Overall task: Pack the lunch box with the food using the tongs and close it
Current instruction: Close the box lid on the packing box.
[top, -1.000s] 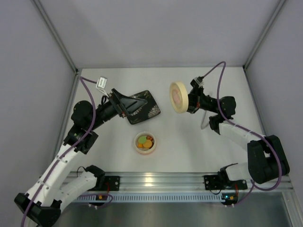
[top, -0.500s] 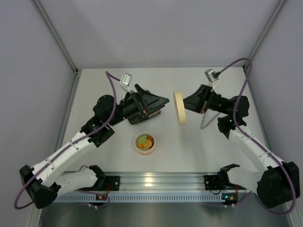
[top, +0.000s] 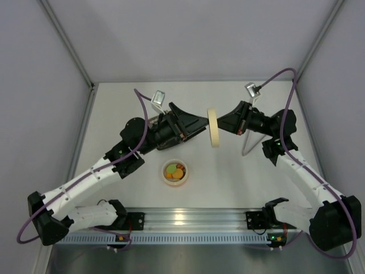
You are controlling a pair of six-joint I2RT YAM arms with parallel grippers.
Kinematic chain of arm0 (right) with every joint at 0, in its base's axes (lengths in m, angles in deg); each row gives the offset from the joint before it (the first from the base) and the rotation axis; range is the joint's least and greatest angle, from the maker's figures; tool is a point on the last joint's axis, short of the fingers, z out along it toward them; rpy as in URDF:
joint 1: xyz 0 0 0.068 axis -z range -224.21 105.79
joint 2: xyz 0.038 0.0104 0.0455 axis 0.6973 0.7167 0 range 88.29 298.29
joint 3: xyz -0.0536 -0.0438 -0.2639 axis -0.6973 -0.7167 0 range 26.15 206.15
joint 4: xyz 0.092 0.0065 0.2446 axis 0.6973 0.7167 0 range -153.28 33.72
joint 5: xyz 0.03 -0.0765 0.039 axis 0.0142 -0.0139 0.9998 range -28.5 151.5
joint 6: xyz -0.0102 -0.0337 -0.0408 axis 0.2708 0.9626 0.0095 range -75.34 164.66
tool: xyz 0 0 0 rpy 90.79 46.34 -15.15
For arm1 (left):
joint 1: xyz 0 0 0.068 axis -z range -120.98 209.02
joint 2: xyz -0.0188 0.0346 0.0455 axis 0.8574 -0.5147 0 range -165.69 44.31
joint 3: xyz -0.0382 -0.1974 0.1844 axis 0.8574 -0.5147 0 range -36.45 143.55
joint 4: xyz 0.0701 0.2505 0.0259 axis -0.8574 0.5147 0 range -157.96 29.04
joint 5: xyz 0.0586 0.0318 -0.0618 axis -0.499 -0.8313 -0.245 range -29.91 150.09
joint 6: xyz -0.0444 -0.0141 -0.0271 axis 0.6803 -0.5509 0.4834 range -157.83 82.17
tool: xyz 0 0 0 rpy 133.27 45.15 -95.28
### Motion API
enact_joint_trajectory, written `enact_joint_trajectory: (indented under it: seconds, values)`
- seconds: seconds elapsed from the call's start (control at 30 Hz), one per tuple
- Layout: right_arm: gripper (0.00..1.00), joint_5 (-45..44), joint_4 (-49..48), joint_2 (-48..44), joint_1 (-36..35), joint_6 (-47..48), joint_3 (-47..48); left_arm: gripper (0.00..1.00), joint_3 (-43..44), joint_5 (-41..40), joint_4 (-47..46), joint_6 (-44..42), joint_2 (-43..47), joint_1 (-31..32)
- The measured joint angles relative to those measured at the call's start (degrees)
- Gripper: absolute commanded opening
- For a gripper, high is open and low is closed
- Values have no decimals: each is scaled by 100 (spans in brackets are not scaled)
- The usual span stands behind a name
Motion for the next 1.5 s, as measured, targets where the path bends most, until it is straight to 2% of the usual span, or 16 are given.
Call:
enact_joint_trajectory:
  seconds: [0.3,0.67,1.1,1.5]
  values:
    - [0,15,-66,129,4,-717,186,95,-249,-85,-195,-184,280,96]
    - [0,59,-1001,573,13,-2129,258,95,-411,-22,-431,-376,146,282]
    - [0,87,-1305,573,28,-2531,258,95,-446,-409,-225,-643,739,334]
    - [0,151,-1351,573,28,-2647,258,95,-92,-273,-203,-730,243,334]
